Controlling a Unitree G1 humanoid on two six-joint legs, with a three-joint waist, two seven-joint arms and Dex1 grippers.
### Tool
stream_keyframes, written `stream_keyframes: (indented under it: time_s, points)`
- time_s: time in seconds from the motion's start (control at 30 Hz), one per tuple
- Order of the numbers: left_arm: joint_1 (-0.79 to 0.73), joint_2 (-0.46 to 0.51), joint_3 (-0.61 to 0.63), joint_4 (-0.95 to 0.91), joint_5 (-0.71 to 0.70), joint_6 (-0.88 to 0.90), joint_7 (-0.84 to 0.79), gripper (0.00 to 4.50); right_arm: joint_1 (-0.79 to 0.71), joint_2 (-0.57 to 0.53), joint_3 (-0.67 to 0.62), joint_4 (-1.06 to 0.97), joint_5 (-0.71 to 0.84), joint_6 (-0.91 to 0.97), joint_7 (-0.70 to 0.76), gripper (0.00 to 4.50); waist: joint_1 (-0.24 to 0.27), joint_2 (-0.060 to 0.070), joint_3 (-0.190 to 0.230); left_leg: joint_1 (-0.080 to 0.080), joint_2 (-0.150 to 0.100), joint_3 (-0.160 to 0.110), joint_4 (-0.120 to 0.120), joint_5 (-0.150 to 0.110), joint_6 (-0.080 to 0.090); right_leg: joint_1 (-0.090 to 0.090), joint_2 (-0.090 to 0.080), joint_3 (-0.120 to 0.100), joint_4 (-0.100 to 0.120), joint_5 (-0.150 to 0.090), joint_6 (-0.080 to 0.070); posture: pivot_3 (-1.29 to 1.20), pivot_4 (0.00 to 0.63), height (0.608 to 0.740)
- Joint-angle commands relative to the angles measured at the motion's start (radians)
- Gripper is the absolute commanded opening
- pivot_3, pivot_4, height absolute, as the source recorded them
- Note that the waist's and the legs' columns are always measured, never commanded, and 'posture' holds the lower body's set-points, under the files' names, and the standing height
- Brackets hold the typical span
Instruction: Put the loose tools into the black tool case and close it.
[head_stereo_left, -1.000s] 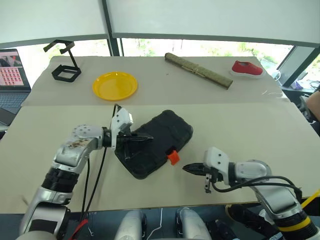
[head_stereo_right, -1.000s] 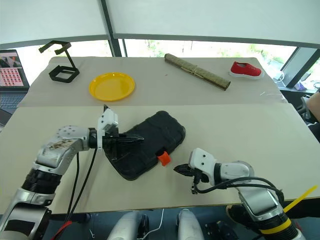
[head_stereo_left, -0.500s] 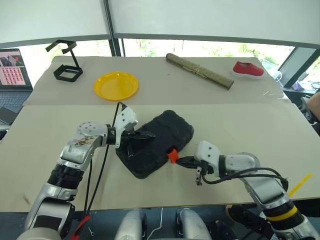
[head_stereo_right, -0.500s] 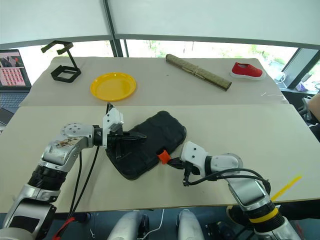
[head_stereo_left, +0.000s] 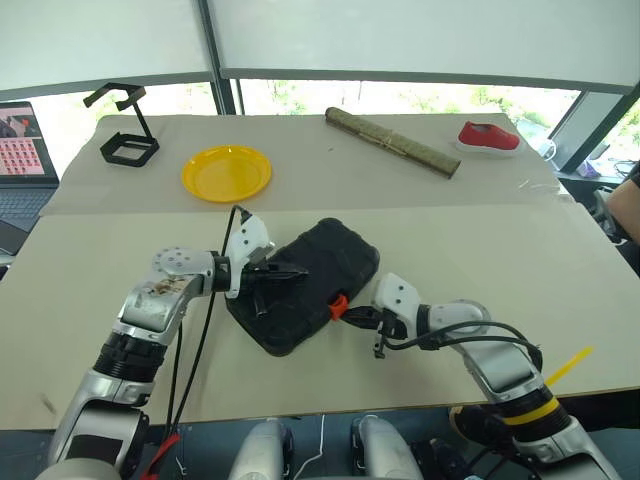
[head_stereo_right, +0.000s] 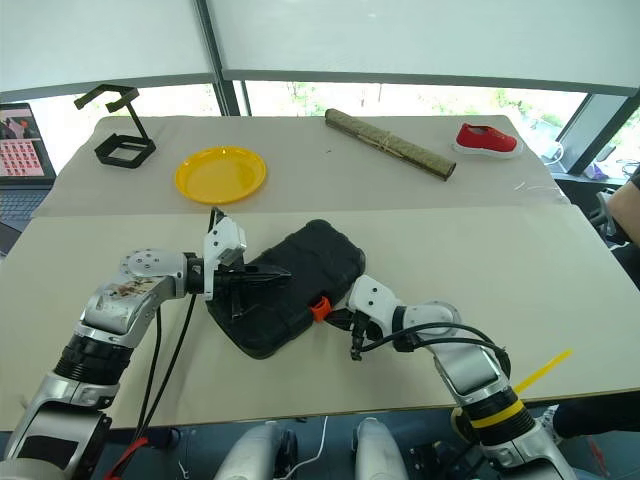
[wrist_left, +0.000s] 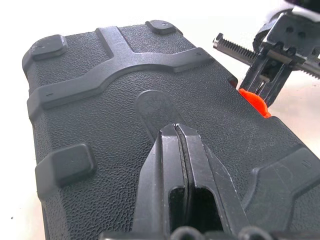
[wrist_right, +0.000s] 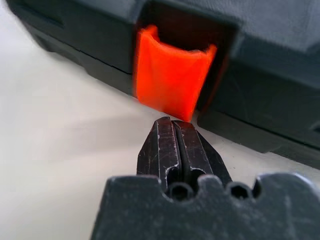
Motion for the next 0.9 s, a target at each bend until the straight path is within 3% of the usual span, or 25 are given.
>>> stream_keyframes:
  time_s: [0.03, 0.4, 0.9]
  points:
    - [0.053, 0.009, -0.057, 0.055, 0.045, 0.021, -0.007, 0.04, -0.038, 0.009, -0.037, -0.074, 0.019, -0.025, -0.009, 0.0, -0.002, 0.001, 0.0, 0.0, 0.0, 0.0, 0.0, 0.0, 0.0, 0.0, 0.0, 0.0, 0.0, 0.0, 0.0, 0.0, 0.15, 0.74]
    - [0.061, -0.006, -0.052, 0.135, 0.062, -0.054, -0.014, 0.04, 0.049, -0.149, -0.039, -0.235, 0.081, 0.124, 0.094, 0.0, 0.0, 0.004, -0.007, 0.004, 0.0, 0.0, -0.002, 0.0, 0.0, 0.004, 0.0, 0.0, -0.001, -0.001, 0.0, 0.0, 0.15, 0.74]
    - [0.057, -0.012, -0.067, 0.199, 0.083, -0.102, -0.031, 0.04, -0.054, -0.021, 0.007, -0.12, 0.042, 0.054, 0.012, 0.0, -0.006, 0.009, -0.022, 0.008, 0.001, 0.001, -0.004, 0.0, 0.0, 0.005, 0.0, 0.001, 0.0, -0.003, -0.002, 0.0, 0.15, 0.74]
